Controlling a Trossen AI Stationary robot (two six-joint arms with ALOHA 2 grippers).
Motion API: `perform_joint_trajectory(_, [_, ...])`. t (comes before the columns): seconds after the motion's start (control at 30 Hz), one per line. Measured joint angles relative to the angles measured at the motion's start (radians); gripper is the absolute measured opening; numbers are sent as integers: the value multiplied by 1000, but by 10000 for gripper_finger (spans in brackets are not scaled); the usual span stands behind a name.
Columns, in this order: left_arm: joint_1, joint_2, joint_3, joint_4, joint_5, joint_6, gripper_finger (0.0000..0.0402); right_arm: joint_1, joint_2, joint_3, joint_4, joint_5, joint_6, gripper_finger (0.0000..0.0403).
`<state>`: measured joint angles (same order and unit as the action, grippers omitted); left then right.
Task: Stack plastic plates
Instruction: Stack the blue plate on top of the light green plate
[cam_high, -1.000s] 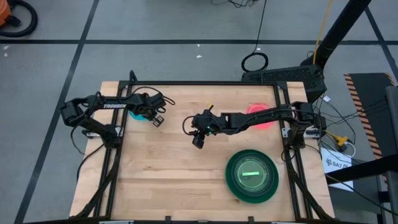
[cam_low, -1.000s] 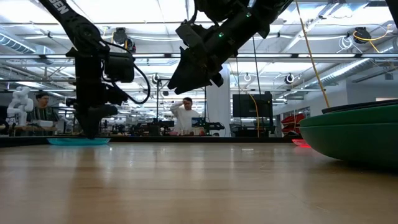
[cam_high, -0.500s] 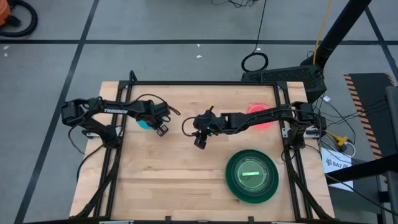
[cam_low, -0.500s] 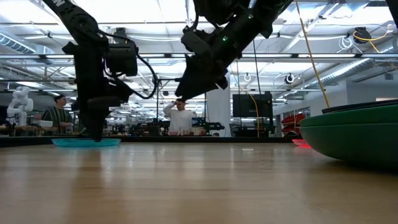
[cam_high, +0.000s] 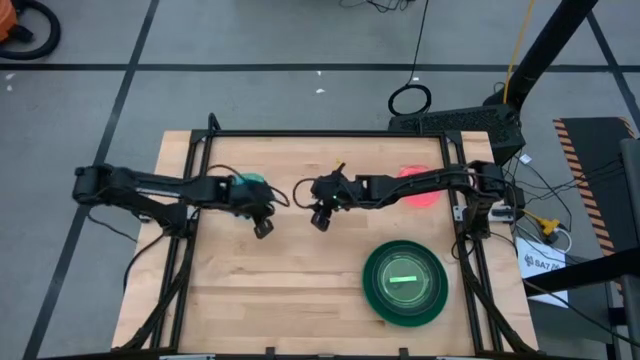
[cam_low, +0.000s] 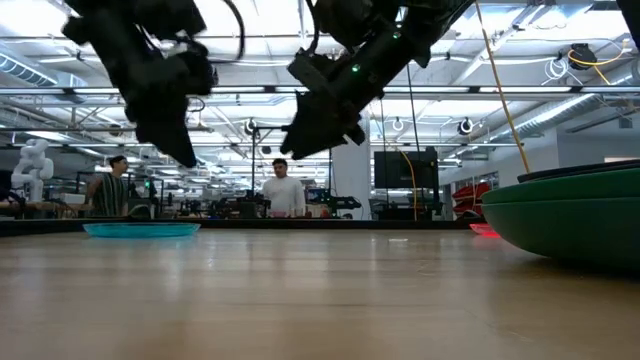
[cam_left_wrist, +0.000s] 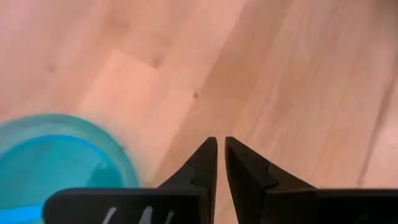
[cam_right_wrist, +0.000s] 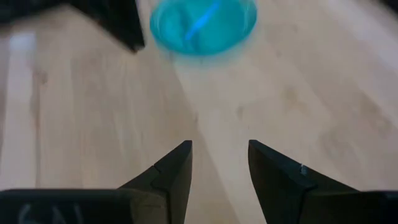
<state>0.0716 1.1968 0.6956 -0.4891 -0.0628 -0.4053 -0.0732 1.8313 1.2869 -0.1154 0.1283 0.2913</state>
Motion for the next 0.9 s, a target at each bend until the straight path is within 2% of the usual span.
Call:
perform_joint_trajectory(0.13, [-11, -147, 0, -73, -120, 18, 39, -27, 37, 0, 136, -1, -7, 148])
perform_joint_trajectory(0.23, [-10, -249, 0, -84, -214, 98, 39, -46, 88, 17, 208, -11, -27, 148])
perform_joint_trajectory(0.4, [-10, -366, 0, 10, -358, 238, 39, -58, 217, 177, 215, -29, -103, 148])
perform_joint_trajectory(0.53, [-10, -416, 0, 79, -386, 326, 39, -57, 337, 342, 207, -38, -160, 148])
perform_joint_trajectory(0.67, [-10, -456, 0, 75, -444, 350, 39, -63, 427, 472, 193, -29, -173, 148])
perform_joint_trajectory(0.9, [-9, -508, 0, 67, -495, 378, 39, -98, 500, 569, 210, -26, -131, 148])
